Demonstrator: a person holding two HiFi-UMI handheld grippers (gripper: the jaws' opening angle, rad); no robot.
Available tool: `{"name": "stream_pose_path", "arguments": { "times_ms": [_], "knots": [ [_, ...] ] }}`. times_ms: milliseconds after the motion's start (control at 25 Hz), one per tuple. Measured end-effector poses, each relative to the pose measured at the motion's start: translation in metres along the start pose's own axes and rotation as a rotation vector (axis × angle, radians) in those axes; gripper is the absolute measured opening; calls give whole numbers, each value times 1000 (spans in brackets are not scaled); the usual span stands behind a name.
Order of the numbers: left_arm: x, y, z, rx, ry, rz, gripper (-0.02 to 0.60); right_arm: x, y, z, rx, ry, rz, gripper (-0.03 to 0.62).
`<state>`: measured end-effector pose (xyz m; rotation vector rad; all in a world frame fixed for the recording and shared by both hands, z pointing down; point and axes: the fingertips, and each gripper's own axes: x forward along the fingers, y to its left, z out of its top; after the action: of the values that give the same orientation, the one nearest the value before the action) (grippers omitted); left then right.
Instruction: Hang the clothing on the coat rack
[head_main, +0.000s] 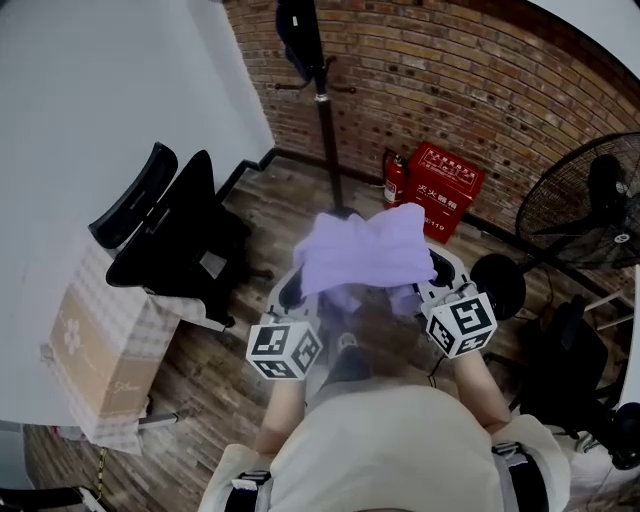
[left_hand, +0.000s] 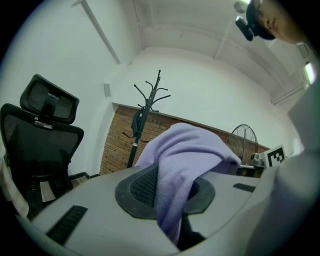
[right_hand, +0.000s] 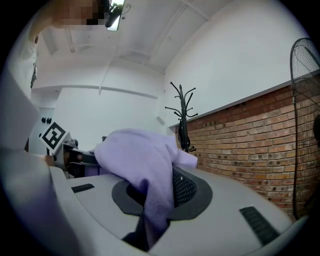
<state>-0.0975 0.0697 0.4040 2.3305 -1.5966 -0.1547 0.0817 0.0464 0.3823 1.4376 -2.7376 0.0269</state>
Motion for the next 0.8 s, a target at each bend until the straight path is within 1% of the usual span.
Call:
{"name": "stream_pose_path", "arguments": {
  "times_ms": [320,560,800],
  "knots": [
    [56,44,31,-1,-11,-14,52,72,-18,15,-11,-7,-12,49],
    [91,74,42,0,-9,-19,52,116,-29,16,-21,-1,-26,51],
    [123,98,51,24,-4,-39,52,152,-41,18,-36,-5,-55,51]
  ]
}}
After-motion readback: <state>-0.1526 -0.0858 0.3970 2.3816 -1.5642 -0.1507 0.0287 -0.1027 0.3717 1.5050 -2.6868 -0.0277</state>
